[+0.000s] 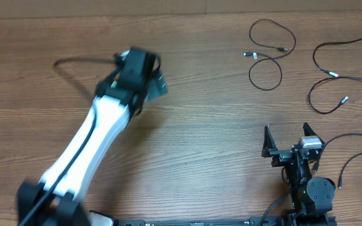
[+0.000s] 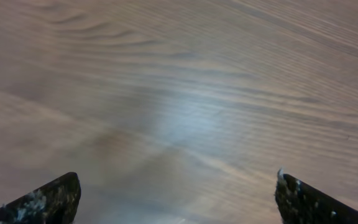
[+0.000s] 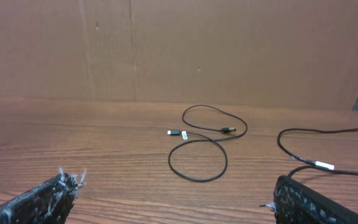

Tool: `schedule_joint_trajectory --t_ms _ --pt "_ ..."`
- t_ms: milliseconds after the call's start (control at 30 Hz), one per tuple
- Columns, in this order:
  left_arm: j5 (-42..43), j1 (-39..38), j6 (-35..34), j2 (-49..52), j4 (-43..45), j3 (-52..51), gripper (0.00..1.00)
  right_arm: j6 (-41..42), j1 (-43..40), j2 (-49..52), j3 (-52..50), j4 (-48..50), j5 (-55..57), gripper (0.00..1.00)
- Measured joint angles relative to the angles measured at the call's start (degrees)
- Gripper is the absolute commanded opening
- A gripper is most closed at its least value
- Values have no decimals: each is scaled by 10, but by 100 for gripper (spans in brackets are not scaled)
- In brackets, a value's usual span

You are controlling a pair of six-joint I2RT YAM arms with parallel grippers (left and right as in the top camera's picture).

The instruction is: Untangle cables

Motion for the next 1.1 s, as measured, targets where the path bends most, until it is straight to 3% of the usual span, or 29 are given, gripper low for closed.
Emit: schedule_joint_trajectory --t_ms 267,533,733,900,1100 --pt "-25 40 18 -243 10 -189 100 0 0 0 0 0 0 100" --pt "10 76 136 -466 9 -297 100 0 0 0 0 0 0 100" --pt "21 76 171 -507 12 -311 99 0 0 0 0 0 0 100" --pt "64 80 252 -518 53 -336 100 0 0 0 0 0 0 100" --pt "94 92 337 -606 103 -390 100 0 0 0 0 0 0 100"
